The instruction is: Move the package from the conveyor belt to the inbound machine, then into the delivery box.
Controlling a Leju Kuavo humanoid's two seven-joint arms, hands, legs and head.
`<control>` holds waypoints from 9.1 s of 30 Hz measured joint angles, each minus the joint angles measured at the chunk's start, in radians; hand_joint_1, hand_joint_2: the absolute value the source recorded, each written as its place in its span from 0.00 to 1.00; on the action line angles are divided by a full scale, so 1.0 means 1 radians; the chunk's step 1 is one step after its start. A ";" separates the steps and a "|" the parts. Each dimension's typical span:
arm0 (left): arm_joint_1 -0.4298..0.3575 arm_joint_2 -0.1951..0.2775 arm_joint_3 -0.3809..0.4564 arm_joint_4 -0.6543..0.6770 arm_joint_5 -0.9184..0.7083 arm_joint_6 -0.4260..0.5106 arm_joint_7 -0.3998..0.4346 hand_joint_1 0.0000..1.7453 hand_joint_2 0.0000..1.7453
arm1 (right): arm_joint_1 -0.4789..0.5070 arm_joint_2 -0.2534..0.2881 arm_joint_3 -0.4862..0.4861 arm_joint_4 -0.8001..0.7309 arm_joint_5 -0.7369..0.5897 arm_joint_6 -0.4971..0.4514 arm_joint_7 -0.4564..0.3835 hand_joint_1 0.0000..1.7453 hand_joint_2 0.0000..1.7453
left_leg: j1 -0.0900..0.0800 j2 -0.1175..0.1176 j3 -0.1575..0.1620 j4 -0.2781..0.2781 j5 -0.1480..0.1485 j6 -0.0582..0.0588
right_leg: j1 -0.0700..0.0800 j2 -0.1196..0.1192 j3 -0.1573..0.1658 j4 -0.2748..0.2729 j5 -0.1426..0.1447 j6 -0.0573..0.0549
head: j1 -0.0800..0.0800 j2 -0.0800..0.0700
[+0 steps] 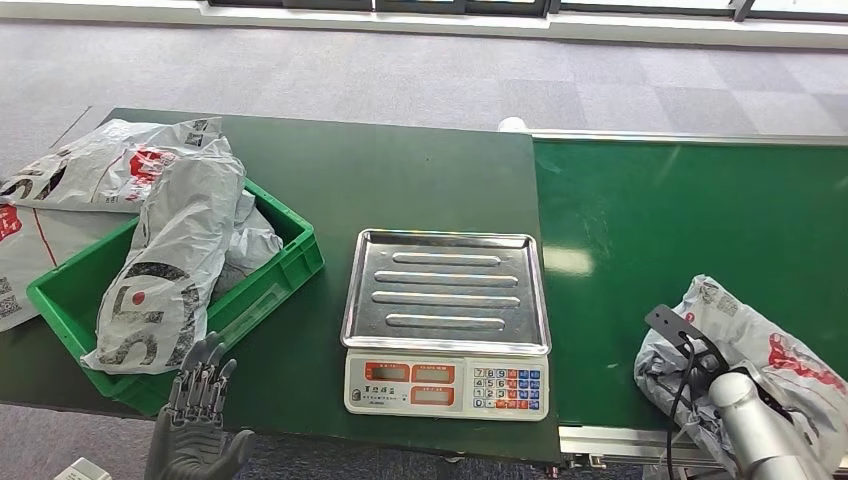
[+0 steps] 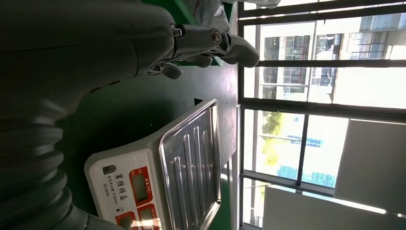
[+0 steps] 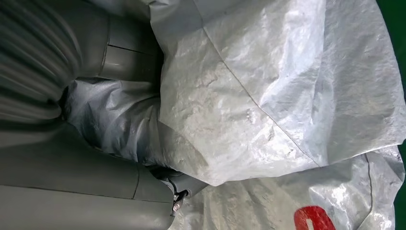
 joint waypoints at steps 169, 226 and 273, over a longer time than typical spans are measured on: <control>-0.460 0.207 -0.379 0.056 -0.632 0.473 0.283 0.00 1.00 | 0.523 0.483 -0.247 -1.511 -0.747 -0.752 -0.935 0.00 1.00 | 0.001 -0.003 -0.024 -0.001 0.013 -0.007 | 0.002 -0.003 -0.026 0.007 0.009 -0.008 | -0.003 0.000; -1.059 -0.075 -0.605 1.099 -1.051 0.535 0.527 1.00 1.00 | 0.516 0.354 0.322 -1.343 -0.700 -0.834 -0.921 0.00 1.00 | -0.001 -0.001 -0.020 -0.002 0.015 -0.005 | -0.001 -0.002 -0.023 0.008 0.011 -0.006 | -0.002 0.000; -0.970 0.247 0.162 0.736 -0.752 0.841 0.353 0.00 1.00 | 0.635 0.351 0.317 -1.349 -0.659 -0.846 -0.885 0.00 1.00 | 0.000 0.004 -0.025 -0.003 0.020 -0.010 | 0.001 0.006 -0.033 0.010 0.015 -0.011 | -0.003 0.000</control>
